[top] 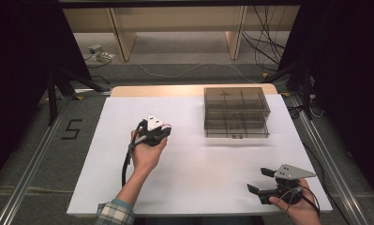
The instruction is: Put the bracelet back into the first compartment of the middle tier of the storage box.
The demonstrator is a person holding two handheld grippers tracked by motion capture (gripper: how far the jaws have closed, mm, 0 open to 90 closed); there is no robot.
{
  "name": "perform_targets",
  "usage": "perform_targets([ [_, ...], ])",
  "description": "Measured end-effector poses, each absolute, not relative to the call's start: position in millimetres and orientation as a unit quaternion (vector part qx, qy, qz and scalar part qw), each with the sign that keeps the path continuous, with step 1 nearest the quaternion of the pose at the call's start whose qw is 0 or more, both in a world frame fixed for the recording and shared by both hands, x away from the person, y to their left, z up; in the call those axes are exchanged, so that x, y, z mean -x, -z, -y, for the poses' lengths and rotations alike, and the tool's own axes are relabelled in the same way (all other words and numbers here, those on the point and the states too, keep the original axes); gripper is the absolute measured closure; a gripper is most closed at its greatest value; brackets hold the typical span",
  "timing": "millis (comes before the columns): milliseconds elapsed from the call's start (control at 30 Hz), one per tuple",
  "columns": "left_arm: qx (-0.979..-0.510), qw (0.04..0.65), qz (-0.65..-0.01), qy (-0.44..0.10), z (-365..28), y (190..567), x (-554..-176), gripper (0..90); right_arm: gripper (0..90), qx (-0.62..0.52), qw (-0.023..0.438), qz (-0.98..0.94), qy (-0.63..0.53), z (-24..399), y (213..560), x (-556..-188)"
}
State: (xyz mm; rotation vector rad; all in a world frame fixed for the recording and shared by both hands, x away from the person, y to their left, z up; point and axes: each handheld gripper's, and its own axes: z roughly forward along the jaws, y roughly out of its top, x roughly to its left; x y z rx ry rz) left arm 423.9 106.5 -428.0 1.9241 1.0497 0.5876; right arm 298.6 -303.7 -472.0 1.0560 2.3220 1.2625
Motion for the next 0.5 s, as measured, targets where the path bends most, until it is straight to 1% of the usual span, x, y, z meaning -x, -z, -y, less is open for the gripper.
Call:
perform_targets([
  [500,-0.773,0.428,-0.407,-0.232,-91,424,-426,89.8,17.3,-0.368,0.146,-0.806,-0.44,304,472,-299],
])
